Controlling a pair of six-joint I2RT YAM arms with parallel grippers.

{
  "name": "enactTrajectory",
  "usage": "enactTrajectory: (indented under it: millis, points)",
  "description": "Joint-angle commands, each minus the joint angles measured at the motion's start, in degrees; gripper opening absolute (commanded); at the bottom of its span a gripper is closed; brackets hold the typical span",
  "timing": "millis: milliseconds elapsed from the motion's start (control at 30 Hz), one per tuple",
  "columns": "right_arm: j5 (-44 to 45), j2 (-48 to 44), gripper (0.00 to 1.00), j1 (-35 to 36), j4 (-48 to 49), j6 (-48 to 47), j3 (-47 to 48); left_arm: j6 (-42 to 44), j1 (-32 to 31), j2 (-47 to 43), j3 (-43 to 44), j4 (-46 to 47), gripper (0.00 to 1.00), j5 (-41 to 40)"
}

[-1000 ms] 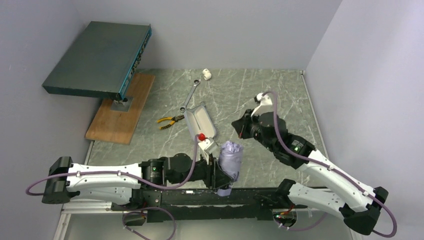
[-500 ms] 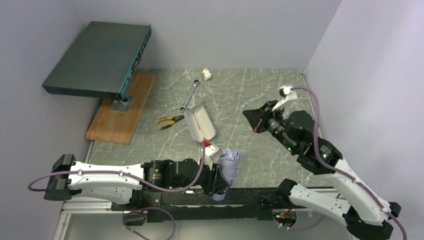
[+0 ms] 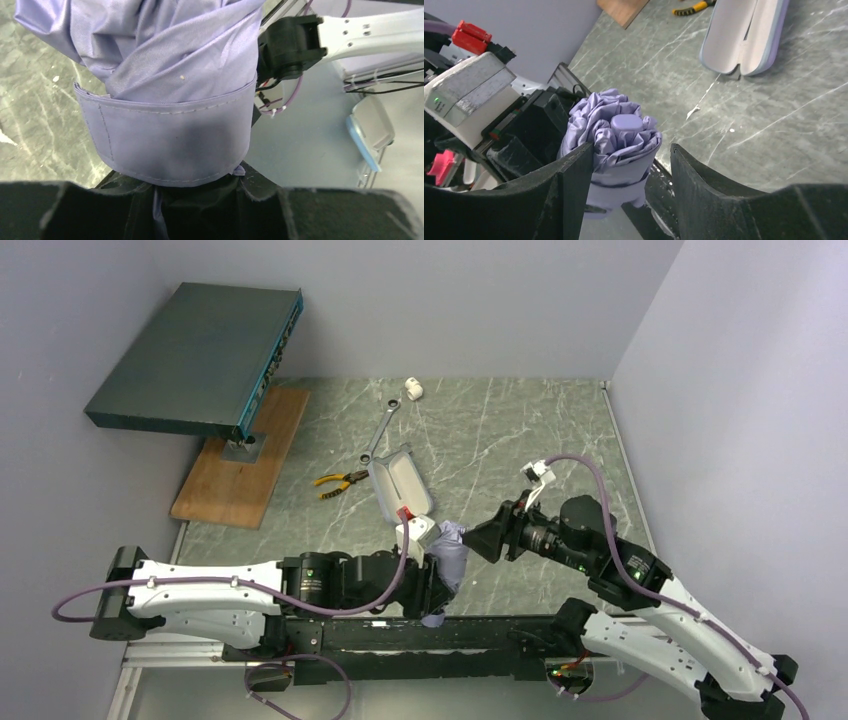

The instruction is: Open the umbrella

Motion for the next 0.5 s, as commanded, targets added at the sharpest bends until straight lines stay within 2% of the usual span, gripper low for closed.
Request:
enactTrajectory:
  millis: [0, 167, 267, 300, 467]
  points:
    - [-7.07, -4.39, 0.59, 1.53, 1.32, 2.74, -2.03, -2.05, -0.11, -1.35, 4.51, 1.51, 0.0, -6.09]
    - [-9.21, -4.7, 0.63, 1.7, 2.24, 3.29, -3.28, -2.42, -0.05, -1.36, 5.81, 0.06, 0.0, -9.22]
    - [-9.02, -5.41, 0.79, 1.74, 2.57, 3.47, -2.68, -3.17, 0.01, -0.88, 6.59, -1.64, 0.0, -10.84]
    - [-9.05, -5.57, 0.82, 1.77, 2.88, 3.66, -2.55, -3.43, 0.05, -0.7, 6.78, -2.15, 0.0, -11.23]
    - [-8.66, -3.46, 0.84, 1.78, 4.63, 4.92, -2.9, -3.14, 0.04, -0.07, 6.6, -0.41, 0.0, -11.53]
